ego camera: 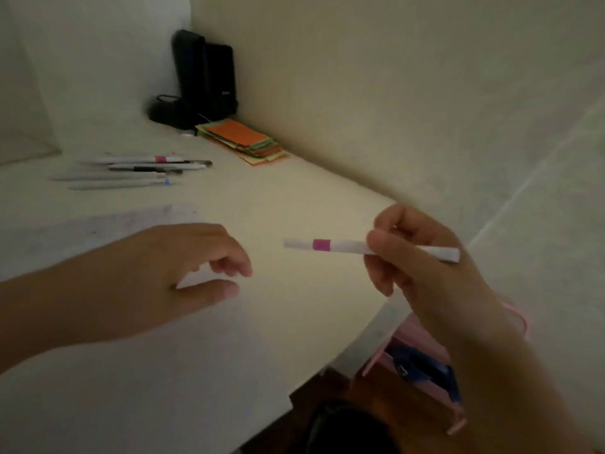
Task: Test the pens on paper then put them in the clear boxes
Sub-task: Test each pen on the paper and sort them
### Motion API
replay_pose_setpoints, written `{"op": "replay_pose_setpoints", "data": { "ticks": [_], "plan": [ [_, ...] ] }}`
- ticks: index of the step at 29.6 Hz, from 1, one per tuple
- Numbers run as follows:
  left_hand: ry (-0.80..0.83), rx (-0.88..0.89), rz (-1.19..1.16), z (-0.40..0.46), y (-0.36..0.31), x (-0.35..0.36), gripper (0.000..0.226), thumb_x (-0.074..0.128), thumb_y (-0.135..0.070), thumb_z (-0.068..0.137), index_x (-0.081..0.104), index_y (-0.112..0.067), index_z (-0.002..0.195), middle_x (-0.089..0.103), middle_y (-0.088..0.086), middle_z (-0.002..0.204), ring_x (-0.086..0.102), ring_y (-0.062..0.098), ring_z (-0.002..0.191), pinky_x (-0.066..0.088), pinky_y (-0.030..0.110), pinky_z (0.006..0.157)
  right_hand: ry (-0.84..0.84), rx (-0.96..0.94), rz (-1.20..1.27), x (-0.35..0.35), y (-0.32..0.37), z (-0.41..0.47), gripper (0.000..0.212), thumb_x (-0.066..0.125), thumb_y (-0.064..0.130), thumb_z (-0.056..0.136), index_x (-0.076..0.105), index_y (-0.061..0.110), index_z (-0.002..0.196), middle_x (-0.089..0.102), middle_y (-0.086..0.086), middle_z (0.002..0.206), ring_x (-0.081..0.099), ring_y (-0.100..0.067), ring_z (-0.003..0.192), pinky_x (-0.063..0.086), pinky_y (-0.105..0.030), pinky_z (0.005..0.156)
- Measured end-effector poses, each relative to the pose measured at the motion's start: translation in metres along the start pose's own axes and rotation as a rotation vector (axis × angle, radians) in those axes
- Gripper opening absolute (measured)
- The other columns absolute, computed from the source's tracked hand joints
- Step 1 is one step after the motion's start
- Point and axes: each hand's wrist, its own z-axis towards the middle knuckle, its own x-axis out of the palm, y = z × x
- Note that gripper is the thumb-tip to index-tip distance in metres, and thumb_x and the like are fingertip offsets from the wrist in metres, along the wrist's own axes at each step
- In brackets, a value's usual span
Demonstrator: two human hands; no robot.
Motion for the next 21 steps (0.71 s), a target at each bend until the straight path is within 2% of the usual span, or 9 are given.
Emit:
{"op": "replay_pose_setpoints", "data": {
  "ticks": [2, 4, 6, 8, 11, 14, 18, 21],
  "plan": [
    [0.015, 0.112, -0.101, 0.021, -0.036, 0.021, 0.023, 0.041, -0.056, 0.083, 0.052, -0.044, 0.099, 0.054, -0.027, 0.093, 0.055, -0.006, 0.087, 0.04, 0.008, 0.071, -0.137, 0.072, -0.005, -0.027, -0.003, -0.05, 0.027, 0.075, 0.041, 0.064, 0.057, 0.02, 0.064, 0.053, 0.004, 0.049, 0.043, -0.01, 0.043, 0.037, -0.016, 0.043],
    [0.052, 0.185, -0.207, 0.04, -0.067, 0.047, 0.019, 0.048, -0.047, 0.081, 0.053, -0.042, 0.099, 0.056, -0.024, 0.091, 0.056, -0.004, 0.084, 0.042, 0.009, 0.067, -0.235, 0.171, -0.019, -0.045, -0.007, -0.097, 0.038, 0.076, 0.053, 0.057, 0.059, 0.02, 0.062, 0.054, 0.001, 0.048, 0.043, -0.011, 0.041, 0.037, -0.016, 0.042],
    [0.109, 0.224, -0.275, 0.054, -0.088, 0.073, 0.02, 0.049, -0.046, 0.08, 0.055, -0.039, 0.098, 0.057, -0.021, 0.089, 0.056, -0.004, 0.084, 0.04, 0.008, 0.068, -0.305, 0.288, -0.038, -0.06, -0.015, -0.138, 0.037, 0.075, 0.052, 0.062, 0.061, 0.018, 0.063, 0.056, -0.004, 0.051, 0.045, -0.013, 0.044, 0.038, -0.016, 0.043],
    [0.17, 0.251, -0.315, 0.065, -0.105, 0.095, 0.023, 0.046, -0.05, 0.078, 0.055, -0.039, 0.096, 0.056, -0.021, 0.088, 0.055, -0.004, 0.085, 0.039, 0.007, 0.072, -0.345, 0.447, -0.099, -0.073, -0.031, -0.172, 0.025, 0.067, 0.041, 0.074, 0.063, 0.017, 0.065, 0.062, -0.007, 0.058, 0.05, -0.015, 0.049, 0.04, -0.016, 0.046],
    [0.252, 0.279, -0.334, 0.073, -0.125, 0.12, 0.025, 0.043, -0.055, 0.078, 0.055, -0.042, 0.094, 0.054, -0.024, 0.091, 0.053, -0.003, 0.091, 0.04, 0.011, 0.076, -0.288, 0.652, -0.237, -0.089, -0.065, -0.212, 0.018, 0.059, 0.031, 0.082, 0.063, 0.013, 0.079, 0.066, -0.005, 0.067, 0.056, -0.015, 0.057, 0.044, -0.02, 0.052],
    [0.344, 0.27, -0.304, 0.076, -0.134, 0.133, 0.012, 0.053, -0.043, 0.085, 0.055, -0.04, 0.097, 0.053, -0.024, 0.087, 0.051, -0.001, 0.094, 0.042, 0.014, 0.079, -0.253, 0.802, -0.337, -0.097, -0.097, -0.229, 0.013, 0.058, 0.026, 0.088, 0.062, 0.014, 0.085, 0.066, 0.002, 0.067, 0.058, -0.007, 0.057, 0.045, -0.018, 0.057],
    [0.369, 0.284, -0.285, 0.078, -0.136, 0.141, 0.009, 0.05, -0.047, 0.085, 0.05, -0.047, 0.094, 0.051, -0.027, 0.087, 0.049, -0.003, 0.095, 0.04, 0.012, 0.078, -0.196, 0.861, -0.575, -0.108, -0.129, -0.232, 0.012, 0.059, 0.034, 0.087, 0.061, 0.026, 0.095, 0.068, 0.005, 0.081, 0.066, -0.008, 0.068, 0.054, -0.02, 0.067],
    [0.335, 0.301, -0.257, 0.084, -0.134, 0.134, 0.023, 0.039, -0.059, 0.077, 0.05, -0.048, 0.093, 0.053, -0.027, 0.091, 0.051, -0.004, 0.092, 0.041, 0.013, 0.076, -0.216, 0.794, -0.726, -0.115, -0.136, -0.225, 0.021, 0.058, 0.041, 0.085, 0.059, 0.031, 0.104, 0.064, 0.014, 0.092, 0.063, -0.001, 0.078, 0.055, -0.025, 0.078]
  ]
}}
